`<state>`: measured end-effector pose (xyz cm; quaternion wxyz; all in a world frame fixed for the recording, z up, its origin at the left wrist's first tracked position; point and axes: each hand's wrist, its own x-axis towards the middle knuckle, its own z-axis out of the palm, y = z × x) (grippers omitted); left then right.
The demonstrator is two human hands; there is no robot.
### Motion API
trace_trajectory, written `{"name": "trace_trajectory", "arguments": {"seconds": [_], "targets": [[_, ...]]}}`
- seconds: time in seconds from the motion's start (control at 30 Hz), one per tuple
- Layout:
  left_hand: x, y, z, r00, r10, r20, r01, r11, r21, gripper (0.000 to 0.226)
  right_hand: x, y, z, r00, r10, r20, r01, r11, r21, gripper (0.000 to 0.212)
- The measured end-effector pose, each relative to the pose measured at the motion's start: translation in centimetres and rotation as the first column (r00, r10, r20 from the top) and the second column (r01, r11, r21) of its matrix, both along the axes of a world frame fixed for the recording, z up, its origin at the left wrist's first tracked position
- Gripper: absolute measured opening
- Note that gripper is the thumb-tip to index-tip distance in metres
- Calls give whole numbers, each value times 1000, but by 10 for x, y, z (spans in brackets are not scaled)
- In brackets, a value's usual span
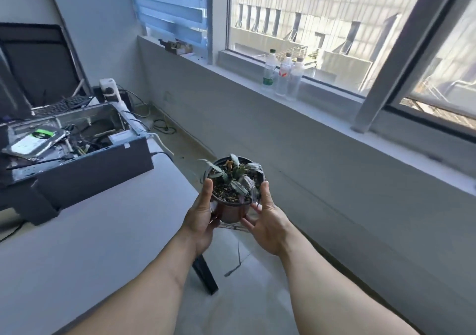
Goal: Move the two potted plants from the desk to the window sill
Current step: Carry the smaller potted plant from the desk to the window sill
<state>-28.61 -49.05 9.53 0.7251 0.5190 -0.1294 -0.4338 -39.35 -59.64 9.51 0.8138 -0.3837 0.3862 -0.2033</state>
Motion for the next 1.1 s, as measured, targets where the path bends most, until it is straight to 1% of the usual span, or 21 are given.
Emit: {"name": "trace_trajectory", "arguments": {"seconds": [0.03, 0.07, 0.2, 0.23, 0.3, 0.33, 0.47, 0.53, 0.6, 0.77, 0.83, 0.97, 1.03, 1.1], "targets": [[-11, -16, 4, 1000, -22, -5, 22, 1000, -8, 49, -12, -16, 2, 1000, -20, -3, 20, 1000, 10, 75], [-23, -35, 7, 999, -36, -6, 36, 999, -18, 53, -25, -33, 5, 999, -31, -6, 31, 1000, -2, 73], [-70, -104, 17, 991, -127, 49, 128, 992, -21, 71, -78, -101, 10, 992, -124, 36, 124, 992, -6, 41], [-80, -120, 19, 988, -146, 54, 147, 989, -22, 77, -89, -115, 11, 989, -139, 41, 139, 990, -8, 36], [-98, -153, 19, 982, -183, 47, 184, 982, -32, 84, -113, -142, 14, 986, -166, 33, 167, 986, -29, 38], [-106, -168, 19, 979, -201, 39, 202, 979, -37, 81, -123, -153, 15, 985, -173, 26, 174, 984, -37, 43], [-138, -238, 19, 961, -275, 14, 275, 960, -52, 49, -161, -204, 15, 965, -258, 46, 261, 964, -59, 62], [-150, -272, 19, 956, -295, -10, 294, 955, -43, 45, -177, -230, 16, 954, -295, 57, 298, 952, -75, 67], [-160, -304, 19, 946, -320, -41, 319, 947, -32, 42, -192, -256, 15, 945, -323, 58, 328, 939, -102, 66], [-178, -392, 18, 889, -453, -67, 452, 892, -17, 30, -219, -320, 19, 890, -451, 62, 456, 882, -123, 72], [-185, -427, 20, 854, -517, -55, 517, 856, -13, 29, -229, -347, 22, 863, -501, 73, 506, 854, -120, 71], [-195, -492, 26, 785, -618, -36, 619, 785, 8, 33, -245, -401, 27, 805, -591, 50, 592, 796, -123, 58], [-200, -517, 28, 758, -651, -27, 652, 759, 9, 40, -250, -419, 29, 778, -627, 50, 628, 770, -111, 61], [-204, -543, 32, 717, -697, -14, 697, 717, 10, 52, -255, -440, 28, 748, -661, 48, 662, 742, -103, 63]]}}
